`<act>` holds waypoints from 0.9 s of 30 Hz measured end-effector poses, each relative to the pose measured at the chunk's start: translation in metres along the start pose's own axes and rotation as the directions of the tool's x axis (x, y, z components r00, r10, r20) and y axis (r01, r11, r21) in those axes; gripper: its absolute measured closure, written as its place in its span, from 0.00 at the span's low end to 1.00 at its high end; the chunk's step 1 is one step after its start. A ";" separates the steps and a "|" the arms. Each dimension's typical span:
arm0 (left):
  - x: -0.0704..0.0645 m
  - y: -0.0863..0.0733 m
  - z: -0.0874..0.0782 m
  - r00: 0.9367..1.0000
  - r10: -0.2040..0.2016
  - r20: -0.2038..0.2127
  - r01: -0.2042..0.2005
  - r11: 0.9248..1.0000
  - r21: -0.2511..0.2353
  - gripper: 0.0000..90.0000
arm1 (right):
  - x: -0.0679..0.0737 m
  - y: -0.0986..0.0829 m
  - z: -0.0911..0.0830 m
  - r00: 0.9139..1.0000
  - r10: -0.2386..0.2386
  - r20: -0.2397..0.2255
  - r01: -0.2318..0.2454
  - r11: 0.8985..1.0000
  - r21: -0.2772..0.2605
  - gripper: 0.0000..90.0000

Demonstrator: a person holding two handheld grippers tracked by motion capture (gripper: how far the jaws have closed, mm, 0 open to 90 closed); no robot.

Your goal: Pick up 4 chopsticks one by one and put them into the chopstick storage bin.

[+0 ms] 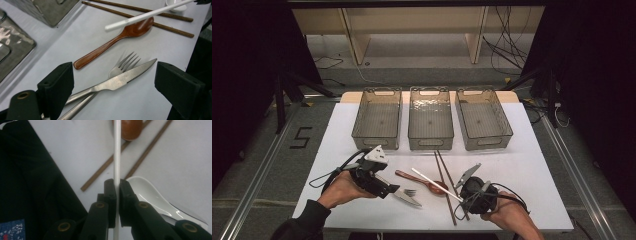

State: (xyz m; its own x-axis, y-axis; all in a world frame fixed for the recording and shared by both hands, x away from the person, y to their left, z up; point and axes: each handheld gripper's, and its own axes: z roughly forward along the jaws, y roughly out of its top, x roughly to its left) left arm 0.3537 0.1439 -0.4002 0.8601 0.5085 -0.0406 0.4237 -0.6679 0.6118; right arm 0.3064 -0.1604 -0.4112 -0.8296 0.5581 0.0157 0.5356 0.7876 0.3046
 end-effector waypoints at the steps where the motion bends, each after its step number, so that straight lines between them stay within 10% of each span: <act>1: -0.001 0.002 0.001 1.000 0.013 0.009 -0.013 1.000 0.004 0.17 | 0.001 0.001 0.000 1.000 -0.009 -0.001 0.009 1.000 0.004 0.97; 8: -0.008 0.014 0.010 0.993 0.105 0.049 -0.108 0.993 0.056 0.18 | 0.008 0.008 0.002 0.996 -0.091 -0.010 0.091 0.996 0.002 0.97; 17: -0.020 0.021 0.021 0.970 0.211 0.119 -0.226 0.964 0.137 0.21 | 0.015 0.013 0.003 0.987 -0.160 -0.015 0.160 0.987 0.011 0.96; 27: -0.024 0.022 0.036 0.953 0.242 0.184 -0.279 0.937 0.211 0.33 | 0.028 0.018 0.003 0.966 -0.254 -0.038 0.254 0.967 0.000 0.96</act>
State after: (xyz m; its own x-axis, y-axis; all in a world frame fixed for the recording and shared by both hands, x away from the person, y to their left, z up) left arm 0.3523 0.0977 -0.4141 0.9742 0.2227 -0.0355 0.2169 -0.8821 0.4181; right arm 0.2931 -0.1295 -0.4084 -0.9438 0.3295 -0.0258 0.3073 0.9035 0.2986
